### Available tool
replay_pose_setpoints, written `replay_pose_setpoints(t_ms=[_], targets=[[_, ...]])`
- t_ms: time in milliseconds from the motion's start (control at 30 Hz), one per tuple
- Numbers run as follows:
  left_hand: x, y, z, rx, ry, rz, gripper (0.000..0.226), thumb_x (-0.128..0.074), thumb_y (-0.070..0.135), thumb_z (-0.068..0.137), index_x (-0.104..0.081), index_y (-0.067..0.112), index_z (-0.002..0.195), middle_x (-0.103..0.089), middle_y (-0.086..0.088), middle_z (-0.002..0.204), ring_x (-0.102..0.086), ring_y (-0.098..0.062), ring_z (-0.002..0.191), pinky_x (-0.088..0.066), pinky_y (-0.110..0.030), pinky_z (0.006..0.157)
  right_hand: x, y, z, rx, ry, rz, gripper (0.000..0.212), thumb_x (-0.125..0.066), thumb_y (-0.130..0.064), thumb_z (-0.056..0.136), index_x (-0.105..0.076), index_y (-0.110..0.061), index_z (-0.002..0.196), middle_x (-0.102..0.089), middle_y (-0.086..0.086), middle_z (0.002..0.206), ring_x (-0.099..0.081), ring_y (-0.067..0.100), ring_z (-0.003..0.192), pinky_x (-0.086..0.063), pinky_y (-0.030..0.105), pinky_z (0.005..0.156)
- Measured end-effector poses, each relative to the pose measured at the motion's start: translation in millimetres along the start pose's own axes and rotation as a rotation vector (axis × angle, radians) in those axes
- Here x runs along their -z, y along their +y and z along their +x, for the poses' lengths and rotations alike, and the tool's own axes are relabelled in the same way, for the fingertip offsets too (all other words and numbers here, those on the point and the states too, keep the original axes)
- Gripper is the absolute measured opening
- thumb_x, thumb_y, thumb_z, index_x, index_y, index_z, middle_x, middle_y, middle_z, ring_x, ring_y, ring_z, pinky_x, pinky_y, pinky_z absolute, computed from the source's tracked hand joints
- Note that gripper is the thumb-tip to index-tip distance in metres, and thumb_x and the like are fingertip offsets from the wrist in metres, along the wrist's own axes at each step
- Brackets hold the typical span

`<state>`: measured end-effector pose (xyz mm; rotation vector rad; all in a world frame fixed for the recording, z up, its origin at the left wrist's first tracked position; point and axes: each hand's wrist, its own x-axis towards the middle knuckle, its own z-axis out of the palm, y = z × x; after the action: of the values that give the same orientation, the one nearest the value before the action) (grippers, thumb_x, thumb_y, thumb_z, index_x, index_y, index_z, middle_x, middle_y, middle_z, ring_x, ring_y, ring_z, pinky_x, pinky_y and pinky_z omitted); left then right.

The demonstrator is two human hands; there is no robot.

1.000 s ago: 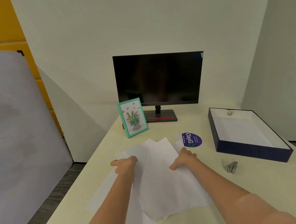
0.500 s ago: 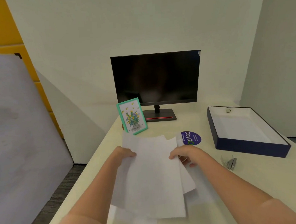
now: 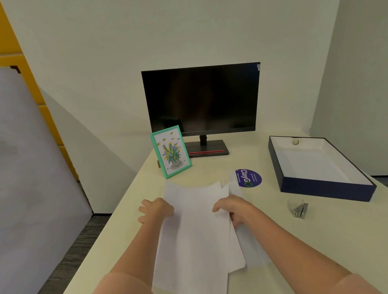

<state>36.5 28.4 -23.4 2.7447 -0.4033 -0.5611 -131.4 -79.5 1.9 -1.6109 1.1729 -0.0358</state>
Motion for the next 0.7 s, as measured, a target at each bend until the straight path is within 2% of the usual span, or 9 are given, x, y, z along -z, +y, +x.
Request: replay_pose_setpoints(t_ms=[100,233,300,333,400,433,533,600,700], targets=[[0.2,-0.2,1.3,-0.016,0.019,0.011,0.04,-0.056,0.024,0.085,-0.05,0.017,0.125,-0.027,-0.011,0.132,-0.031,-0.03,0.121,-0.032,-0.034,0.098,-1.2,-3.3,-4.5,0.015,-0.003,0.02,0.048,-0.066,-0.014,0.082,-0.048,-0.002,0.125,-0.054,0.017,0.108,-0.058,0.033,0.092,-0.049,0.037,0.079],[-0.1,-2.1,1.7,-0.008,0.026,-0.009,0.041,-0.057,0.021,0.086,-0.049,0.016,0.126,-0.028,-0.011,0.132,-0.031,-0.031,0.123,-0.035,-0.037,0.097,-7.8,-1.9,-5.7,-0.009,-0.019,0.063,0.036,-0.064,-0.011,0.085,-0.049,-0.001,0.116,-0.051,0.014,0.103,-0.057,0.03,0.094,-0.045,0.033,0.077],[-0.9,-4.7,2.5,-0.005,0.048,0.02,0.04,-0.054,0.022,0.086,-0.049,0.019,0.126,-0.032,-0.01,0.131,-0.028,-0.03,0.126,-0.031,-0.039,0.097,-11.4,-2.0,-10.6,-0.03,-0.033,0.109,0.031,-0.062,-0.011,0.088,-0.045,-0.005,0.113,-0.049,0.011,0.094,-0.055,0.026,0.086,-0.043,0.03,0.073],[-1.1,-6.2,2.7,-0.006,0.056,0.039,0.04,-0.053,0.023,0.087,-0.048,0.02,0.127,-0.033,-0.01,0.131,-0.027,-0.03,0.127,-0.029,-0.04,0.098,-12.3,-2.4,-12.1,-0.037,-0.028,0.126,0.034,-0.06,-0.012,0.089,-0.045,-0.005,0.118,-0.05,0.011,0.098,-0.056,0.027,0.091,-0.043,0.031,0.075],[-1.1,-7.8,4.2,-0.013,0.051,0.043,0.043,-0.052,0.026,0.087,-0.047,0.021,0.129,-0.034,-0.01,0.133,-0.026,-0.029,0.129,-0.027,-0.04,0.101,-14.1,-2.3,-8.1,-0.031,-0.008,0.111,0.05,-0.058,-0.013,0.09,-0.039,-0.003,0.135,-0.048,0.017,0.127,-0.05,0.033,0.119,-0.042,0.033,0.087],[-0.7,-8.4,4.3,-0.014,0.04,0.029,0.044,-0.053,0.027,0.087,-0.047,0.02,0.13,-0.035,-0.01,0.133,-0.027,-0.029,0.129,-0.028,-0.04,0.102,-15.8,-2.3,-4.4,-0.036,-0.007,0.097,0.056,-0.059,-0.015,0.09,-0.036,-0.003,0.139,-0.043,0.018,0.137,-0.046,0.035,0.125,-0.042,0.034,0.092],[1.3,-7.7,7.8,-0.05,0.005,-0.088,0.047,-0.057,0.028,0.085,-0.049,0.015,0.129,-0.038,-0.013,0.133,-0.037,-0.031,0.125,-0.036,-0.037,0.104,-17.8,-2.8,-1.1,-0.035,0.01,0.072,0.062,-0.063,-0.019,0.085,-0.037,-0.005,0.139,-0.04,0.018,0.139,-0.042,0.035,0.125,-0.043,0.04,0.1],[4.9,-5.3,8.0,-0.089,-0.008,-0.215,0.046,-0.061,0.026,0.083,-0.052,0.009,0.125,-0.037,-0.016,0.132,-0.049,-0.033,0.116,-0.045,-0.034,0.095,-16.1,-3.2,-3.0,-0.044,0.015,0.092,0.058,-0.061,-0.015,0.086,-0.038,-0.003,0.138,-0.042,0.019,0.139,-0.045,0.036,0.124,-0.044,0.039,0.098],[12.4,-2.2,6.9,-0.07,0.009,-0.365,0.053,-0.067,0.014,0.08,-0.042,0.005,0.126,-0.032,-0.019,0.133,-0.051,-0.037,0.112,-0.044,-0.036,0.082,-8.8,-2.6,-4.7,-0.065,0.028,0.09,0.054,-0.058,-0.013,0.089,-0.038,-0.001,0.138,-0.045,0.02,0.138,-0.05,0.037,0.121,-0.044,0.041,0.097]])
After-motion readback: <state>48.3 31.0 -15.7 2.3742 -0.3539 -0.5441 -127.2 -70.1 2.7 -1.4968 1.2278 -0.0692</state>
